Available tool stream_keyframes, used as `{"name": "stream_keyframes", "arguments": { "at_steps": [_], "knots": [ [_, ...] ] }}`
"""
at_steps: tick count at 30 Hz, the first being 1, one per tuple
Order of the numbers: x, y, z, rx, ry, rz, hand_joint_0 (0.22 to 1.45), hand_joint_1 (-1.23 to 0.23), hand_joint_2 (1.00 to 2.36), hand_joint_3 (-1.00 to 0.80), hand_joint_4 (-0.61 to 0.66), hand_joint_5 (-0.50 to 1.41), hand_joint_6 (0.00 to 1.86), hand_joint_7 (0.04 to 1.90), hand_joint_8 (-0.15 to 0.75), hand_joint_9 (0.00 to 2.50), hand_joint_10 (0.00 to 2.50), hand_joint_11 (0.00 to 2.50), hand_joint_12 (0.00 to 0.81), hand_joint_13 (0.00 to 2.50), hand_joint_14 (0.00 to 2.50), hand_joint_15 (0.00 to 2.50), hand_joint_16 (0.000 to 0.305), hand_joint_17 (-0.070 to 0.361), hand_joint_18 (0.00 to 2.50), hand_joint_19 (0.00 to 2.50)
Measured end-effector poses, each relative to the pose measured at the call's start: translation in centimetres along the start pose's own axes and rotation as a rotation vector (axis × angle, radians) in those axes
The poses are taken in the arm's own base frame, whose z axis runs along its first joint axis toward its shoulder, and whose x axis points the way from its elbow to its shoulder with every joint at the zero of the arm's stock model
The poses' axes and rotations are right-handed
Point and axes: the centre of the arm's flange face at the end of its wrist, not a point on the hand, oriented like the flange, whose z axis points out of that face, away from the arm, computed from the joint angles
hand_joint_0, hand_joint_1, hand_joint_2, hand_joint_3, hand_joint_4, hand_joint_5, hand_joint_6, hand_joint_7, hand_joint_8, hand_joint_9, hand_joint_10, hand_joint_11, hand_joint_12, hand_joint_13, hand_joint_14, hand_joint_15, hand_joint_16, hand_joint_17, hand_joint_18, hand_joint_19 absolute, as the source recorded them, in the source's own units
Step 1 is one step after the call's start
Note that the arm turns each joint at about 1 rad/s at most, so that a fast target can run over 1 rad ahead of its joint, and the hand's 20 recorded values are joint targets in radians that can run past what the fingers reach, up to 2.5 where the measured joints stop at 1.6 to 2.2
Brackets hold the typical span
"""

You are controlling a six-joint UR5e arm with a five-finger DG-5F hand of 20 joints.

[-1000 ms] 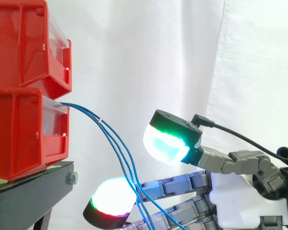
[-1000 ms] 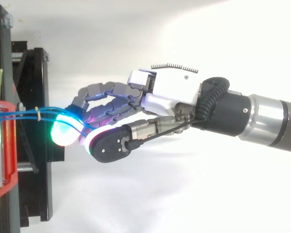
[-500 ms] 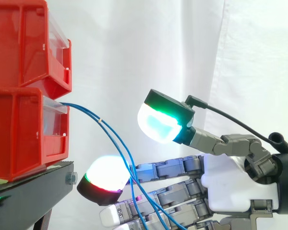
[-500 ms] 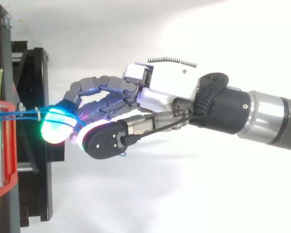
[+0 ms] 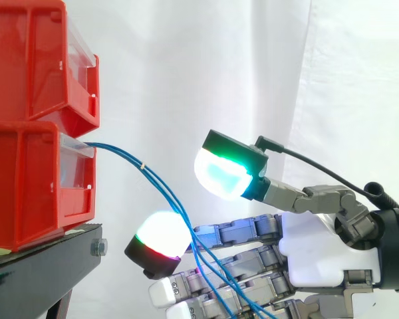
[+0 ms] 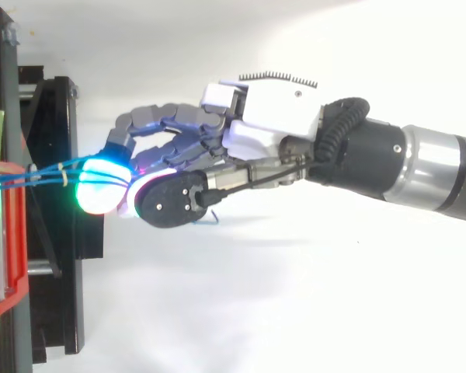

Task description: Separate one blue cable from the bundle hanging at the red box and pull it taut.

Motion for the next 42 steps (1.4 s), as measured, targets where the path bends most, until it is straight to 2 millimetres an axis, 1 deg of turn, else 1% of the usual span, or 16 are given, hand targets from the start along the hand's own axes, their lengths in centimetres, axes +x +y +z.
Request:
{"name": "stream_keyframes", "arguments": {
  "at_steps": [8,12,13,14,19,23,25,28,30,32,34,36,37,39,40,42],
  "knots": [
    [-1.7,0.2,0.1,0.01,0.0,-0.004,0.57,-0.62,1.0,-0.45,0.17,-0.14,0.5,1.2,0.25,0.64,0.01,0.41,0.319,0.72,0.01,0.38,0.034,0.076,0.59,0.36],
    [-2.3,0.4,0.1,0.009,0.002,-0.008,0.58,-0.62,1.01,-0.44,0.15,-0.13,0.5,1.31,0.249,0.65,0.01,0.42,0.318,0.73,0.01,0.38,0.033,0.075,0.59,0.36],
    [-2.4,0.4,0.2,0.009,0.002,-0.009,0.59,-0.63,1.01,-0.41,0.13,-0.13,0.5,1.39,0.249,0.65,0.01,0.42,0.32,0.73,0.01,0.38,0.033,0.075,0.59,0.36],
    [-2.5,0.4,0.2,0.009,0.001,-0.009,0.59,-0.63,1.01,-0.39,0.13,-0.13,0.51,1.41,0.25,0.65,0.01,0.42,0.318,0.73,0.02,0.38,0.033,0.075,0.59,0.36],
    [-2.8,0.5,0.2,0.01,0.007,-0.01,0.6,-0.65,1.01,-0.29,0.12,-0.16,0.65,1.29,0.251,0.66,0.01,0.45,0.318,0.73,0.01,0.39,0.033,0.075,0.59,0.36],
    [-3.0,0.6,0.2,0.009,0.012,-0.011,0.6,-0.65,1.01,-0.29,0.13,-0.17,0.69,1.23,0.249,0.66,0.01,0.46,0.317,0.73,0.02,0.4,0.033,0.075,0.59,0.35],
    [-3.0,0.6,0.2,0.008,0.013,-0.012,0.58,-0.63,1.01,-0.36,0.14,-0.17,0.69,1.23,0.253,0.66,0.01,0.46,0.32,0.73,0.01,0.39,0.034,0.076,0.6,0.36],
    [-3.1,0.6,0.3,0.007,0.012,-0.011,0.56,-0.47,1.0,-0.45,0.15,-0.16,0.69,1.23,0.255,0.67,0.01,0.47,0.321,0.73,0.01,0.39,0.034,0.077,0.59,0.37],
    [-3.1,0.7,0.3,0.005,0.012,-0.012,0.57,-0.42,1.0,-0.45,0.14,-0.16,0.69,1.26,0.256,0.68,0.02,0.47,0.321,0.73,0.02,0.4,0.034,0.076,0.59,0.37],
    [-3.1,0.8,0.3,0.004,0.012,-0.014,0.6,-0.46,1.01,-0.38,0.14,-0.17,0.73,1.24,0.255,0.69,0.01,0.48,0.317,0.73,0.02,0.39,0.033,0.075,0.58,0.38],
    [-3.2,0.9,0.4,0.001,0.011,-0.019,0.59,-0.49,1.01,-0.29,0.13,-0.18,0.78,1.22,0.256,0.69,0.02,0.49,0.32,0.73,0.02,0.4,0.033,0.075,0.59,0.37],
    [-3.2,0.9,0.4,0.0,0.009,-0.026,0.58,-0.51,1.02,-0.21,0.14,-0.19,0.8,1.26,0.26,0.68,0.02,0.52,0.321,0.74,0.02,0.41,0.034,0.076,0.59,0.38],
    [-3.3,0.9,0.4,-0.001,0.008,-0.028,0.58,-0.55,1.02,-0.17,0.14,-0.2,0.82,1.27,0.264,0.67,0.02,0.54,0.324,0.74,0.02,0.41,0.034,0.076,0.59,0.37],
    [-3.3,1.0,0.5,-0.003,0.008,-0.034,0.57,-0.58,1.02,-0.16,0.15,-0.21,0.84,1.23,0.265,0.67,0.02,0.55,0.325,0.74,0.02,0.42,0.034,0.077,0.59,0.37],
    [-3.2,1.0,0.5,-0.004,0.008,-0.037,0.58,-0.62,1.02,-0.16,0.16,-0.21,0.85,1.21,0.266,0.67,0.02,0.54,0.327,0.74,0.02,0.41,0.034,0.077,0.59,0.38],
    [-3.2,1.2,0.5,-0.005,0.009,-0.04,0.58,-0.65,1.02,-0.16,0.17,-0.21,0.85,1.2,0.264,0.66,0.02,0.56,0.327,0.74,0.02,0.42,0.034,0.077,0.6,0.38]
  ]
}}
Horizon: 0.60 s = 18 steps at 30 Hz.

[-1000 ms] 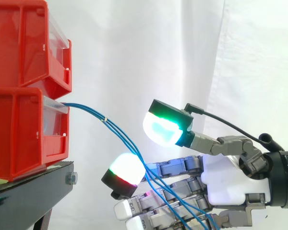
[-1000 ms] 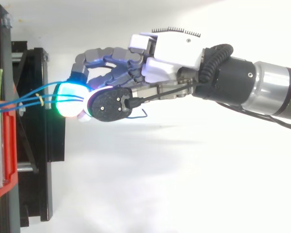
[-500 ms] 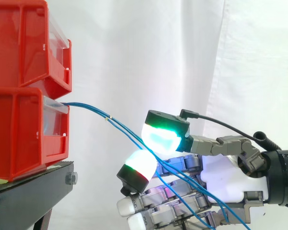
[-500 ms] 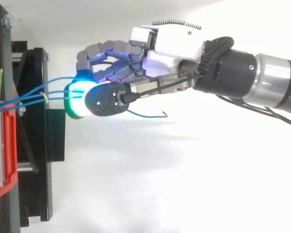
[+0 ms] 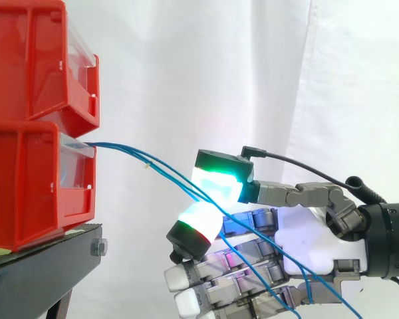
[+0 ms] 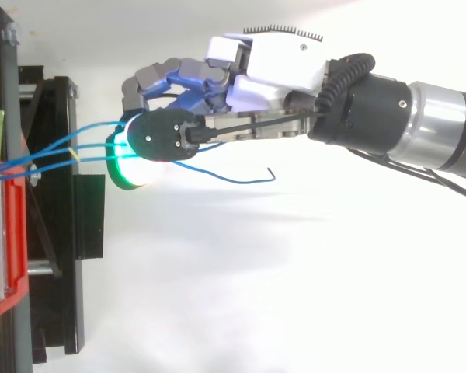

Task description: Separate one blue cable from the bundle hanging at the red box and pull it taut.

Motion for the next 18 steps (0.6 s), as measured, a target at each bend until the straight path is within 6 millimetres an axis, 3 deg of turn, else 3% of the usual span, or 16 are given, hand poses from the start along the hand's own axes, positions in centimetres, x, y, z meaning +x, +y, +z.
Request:
{"name": "stream_keyframes", "arguments": {
  "at_steps": [11,18],
  "knots": [
    [0.2,1.3,0.3,0.017,-0.002,-0.014,0.62,-0.74,1.01,-0.36,0.15,-0.22,0.86,1.17,0.255,0.67,0.02,0.59,0.321,0.76,0.02,0.44,0.035,0.078,0.64,0.39],
    [0.4,3.5,-0.5,0.042,-0.005,-0.045,0.67,-0.8,1.0,-0.49,0.13,-0.22,0.86,1.15,0.253,0.69,0.02,0.6,0.319,0.78,0.02,0.44,0.034,0.077,0.68,0.4]
  ]
}}
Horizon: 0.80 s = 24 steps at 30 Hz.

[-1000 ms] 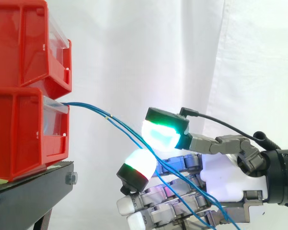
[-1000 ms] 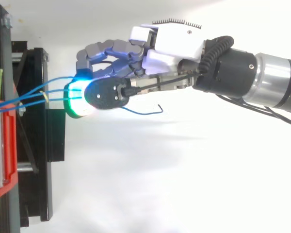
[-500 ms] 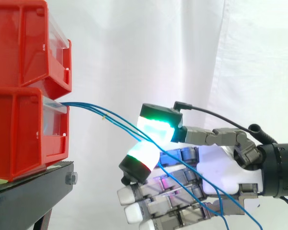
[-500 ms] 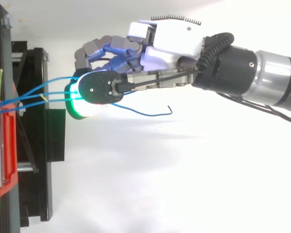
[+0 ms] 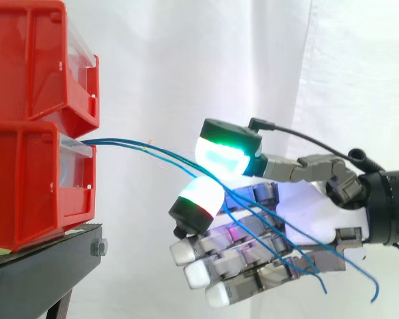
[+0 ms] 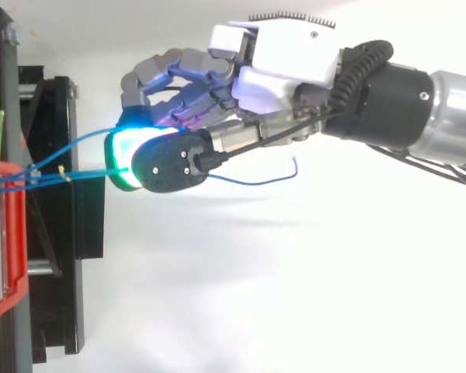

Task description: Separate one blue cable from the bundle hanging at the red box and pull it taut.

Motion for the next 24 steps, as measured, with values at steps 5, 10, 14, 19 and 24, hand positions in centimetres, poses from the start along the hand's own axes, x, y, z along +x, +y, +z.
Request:
{"name": "stream_keyframes", "arguments": {
  "at_steps": [5,10,14,19,24],
  "knots": [
    [0.1,1.3,-0.7,0.017,0.0,-0.033,0.7,-0.84,1.0,-0.5,0.14,-0.22,0.87,1.16,0.25,0.7,0.02,0.6,0.315,0.79,0.02,0.44,0.034,0.076,0.7,0.4],
    [0.1,2.1,-1.3,0.04,-0.001,-0.056,0.61,-0.87,1.0,-0.5,0.14,-0.21,0.87,1.17,0.246,0.71,0.02,0.61,0.316,0.8,0.02,0.47,0.034,0.076,0.7,0.42],
    [0.2,2.8,-1.6,0.043,-0.002,-0.06,0.53,-0.77,1.0,-0.5,0.16,-0.2,0.85,1.15,0.256,0.72,0.02,0.62,0.326,0.79,0.02,0.47,0.036,0.082,0.69,0.43],
    [0.1,4.1,-1.9,0.031,-0.004,-0.072,0.5,-0.55,1.0,-0.5,0.16,-0.19,0.83,1.15,0.269,0.73,0.02,0.62,0.336,0.79,0.02,0.47,0.038,0.086,0.69,0.44],
    [-0.1,4.8,-2.1,0.026,-0.007,-0.095,0.57,-0.49,1.0,-0.5,0.14,-0.19,0.81,1.19,0.255,0.75,0.02,0.61,0.319,0.77,0.02,0.48,0.035,0.079,0.65,0.47]
  ]
}}
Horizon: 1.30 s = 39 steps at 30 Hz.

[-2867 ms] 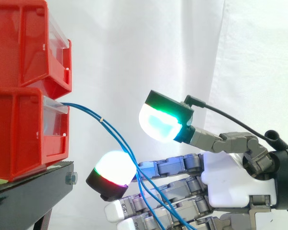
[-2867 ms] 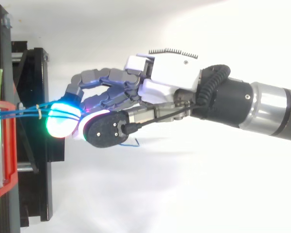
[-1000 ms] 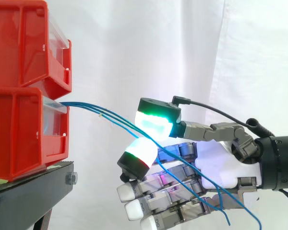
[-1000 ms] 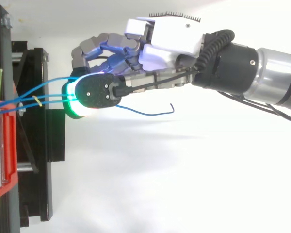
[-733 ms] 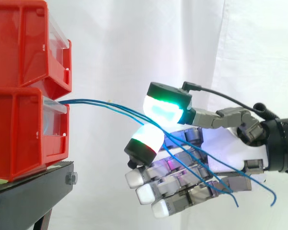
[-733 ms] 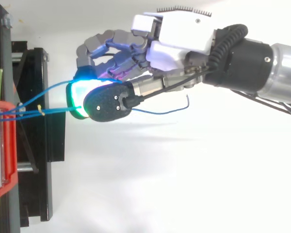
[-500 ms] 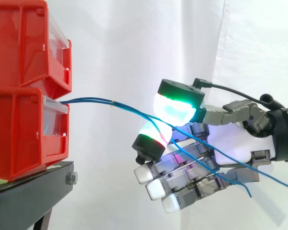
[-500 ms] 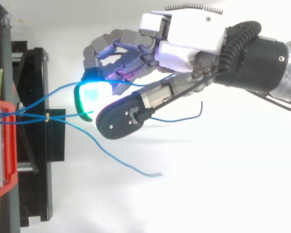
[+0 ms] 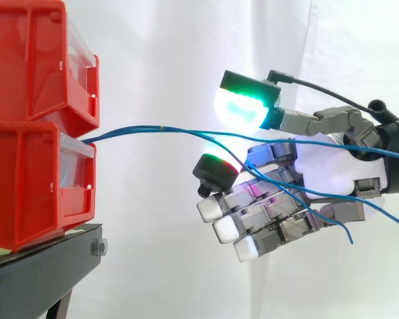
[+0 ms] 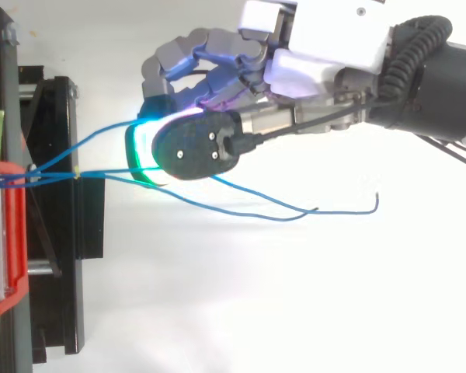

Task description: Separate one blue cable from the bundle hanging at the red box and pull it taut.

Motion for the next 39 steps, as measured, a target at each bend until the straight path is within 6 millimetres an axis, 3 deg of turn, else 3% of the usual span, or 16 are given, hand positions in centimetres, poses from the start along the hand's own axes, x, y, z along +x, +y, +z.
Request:
{"name": "stream_keyframes", "arguments": {
  "at_steps": [7,10,16,20,23,27,32,39],
  "knots": [
    [-0.2,0.2,0.0,-0.005,-0.005,-0.007,0.62,-0.75,1.01,-0.42,0.13,-0.2,0.82,1.2,0.251,0.73,0.02,0.62,0.321,0.77,0.02,0.47,0.035,0.079,0.66,0.48],
    [-0.3,0.2,0.0,-0.006,-0.007,-0.008,0.65,-0.83,1.0,-0.5,0.12,-0.2,0.83,1.17,0.243,0.71,0.02,0.61,0.317,0.77,0.02,0.48,0.035,0.08,0.67,0.47],
    [-0.6,0.1,0.0,-0.004,-0.011,-0.01,0.71,-0.91,1.0,-0.5,0.11,-0.2,0.83,1.16,0.236,0.72,0.02,0.62,0.314,0.78,0.02,0.46,0.036,0.082,0.72,0.46],
    [-0.9,0.1,0.1,-0.006,-0.015,-0.011,0.7,-0.95,1.0,-0.5,0.11,-0.19,0.83,1.18,0.234,0.73,0.02,0.61,0.312,0.79,0.02,0.47,0.037,0.083,0.74,0.47],
    [-1.1,0.2,0.1,-0.012,-0.018,-0.009,0.62,-0.97,1.0,-0.5,0.11,-0.19,0.83,1.19,0.233,0.73,0.02,0.63,0.31,0.79,0.02,0.48,0.037,0.083,0.73,0.48],
    [-1.2,0.2,0.3,-0.024,-0.02,-0.006,0.48,-0.78,1.0,-0.5,0.14,-0.19,0.84,1.15,0.26,0.75,0.02,0.63,0.339,0.8,0.02,0.49,0.042,0.094,0.75,0.48],
    [-1.3,0.3,0.4,-0.032,-0.022,-0.004,0.5,-0.53,1.0,-0.5,0.14,-0.18,0.81,1.12,0.269,0.76,0.02,0.62,0.341,0.8,0.02,0.49,0.041,0.093,0.74,0.51],
    [-1.4,0.0,0.3,-0.033,-0.023,-0.008,0.52,-0.48,1.0,-0.5,0.15,-0.18,0.76,1.15,0.264,0.81,0.02,0.73,0.334,0.83,0.02,0.53,0.039,0.088,0.73,0.51]
  ]
}}
